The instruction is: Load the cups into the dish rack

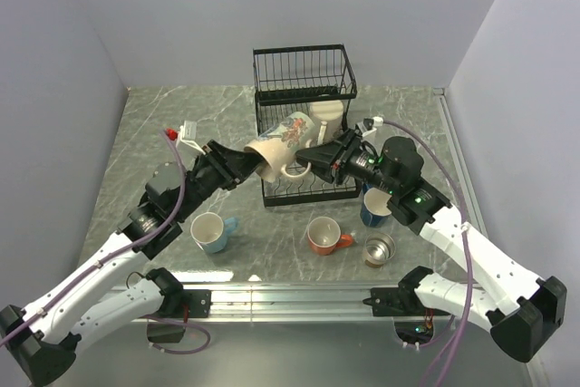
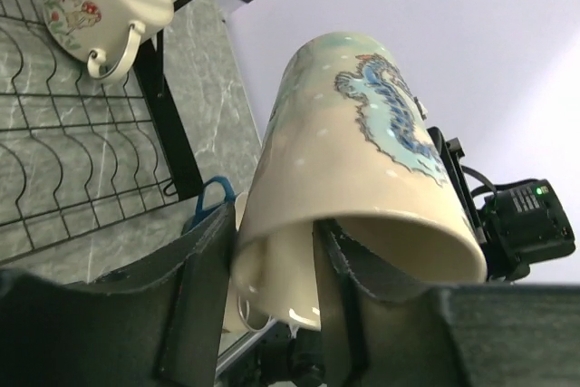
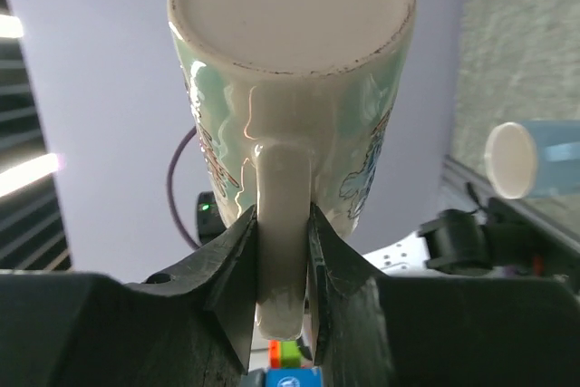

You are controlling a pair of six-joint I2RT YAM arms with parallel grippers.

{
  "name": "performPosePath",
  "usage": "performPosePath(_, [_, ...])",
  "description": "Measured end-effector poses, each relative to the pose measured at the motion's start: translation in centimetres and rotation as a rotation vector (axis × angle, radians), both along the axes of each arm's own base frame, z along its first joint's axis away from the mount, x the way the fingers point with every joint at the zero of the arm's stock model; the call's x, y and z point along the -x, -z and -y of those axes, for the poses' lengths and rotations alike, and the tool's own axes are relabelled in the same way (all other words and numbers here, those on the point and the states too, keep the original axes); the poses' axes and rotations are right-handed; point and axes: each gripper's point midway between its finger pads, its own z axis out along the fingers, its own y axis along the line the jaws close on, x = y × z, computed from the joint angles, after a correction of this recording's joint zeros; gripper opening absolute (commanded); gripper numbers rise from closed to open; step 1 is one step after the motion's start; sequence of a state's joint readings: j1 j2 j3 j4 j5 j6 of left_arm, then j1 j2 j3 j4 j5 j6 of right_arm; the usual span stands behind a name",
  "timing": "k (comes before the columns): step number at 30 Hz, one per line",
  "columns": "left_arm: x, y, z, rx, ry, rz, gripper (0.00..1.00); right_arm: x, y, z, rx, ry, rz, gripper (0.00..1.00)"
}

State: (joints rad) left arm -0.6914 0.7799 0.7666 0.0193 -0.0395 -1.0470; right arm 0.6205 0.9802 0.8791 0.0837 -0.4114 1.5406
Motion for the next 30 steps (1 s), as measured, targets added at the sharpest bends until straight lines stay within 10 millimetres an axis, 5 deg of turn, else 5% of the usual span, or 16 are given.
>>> performPosePath(6, [0.7,1.2,-0.7,-0.014,-0.008,-0.037,0.46,-1.2,1.5,1.7,0.074,0.058,0.008,0.0])
performPosePath(13, [0.5,4.2,-0.7,-0.07,-0.011,-0.103,0.63,-2.9,3.8,3.1,0.176,0.113,0.0,0.0])
performPosePath(26, [2.9,8.7,-2.3,-0.169,0.012,-0.19,0.76,-8.8,9.4,6.6,0.79,0.338,0.186,0.0])
performPosePath(30, [3.7,9.5,-2.9,-0.199,0.015,-0.199,0.79,-9.8,11.8,6.1,0.982,0.366,0.267,0.0])
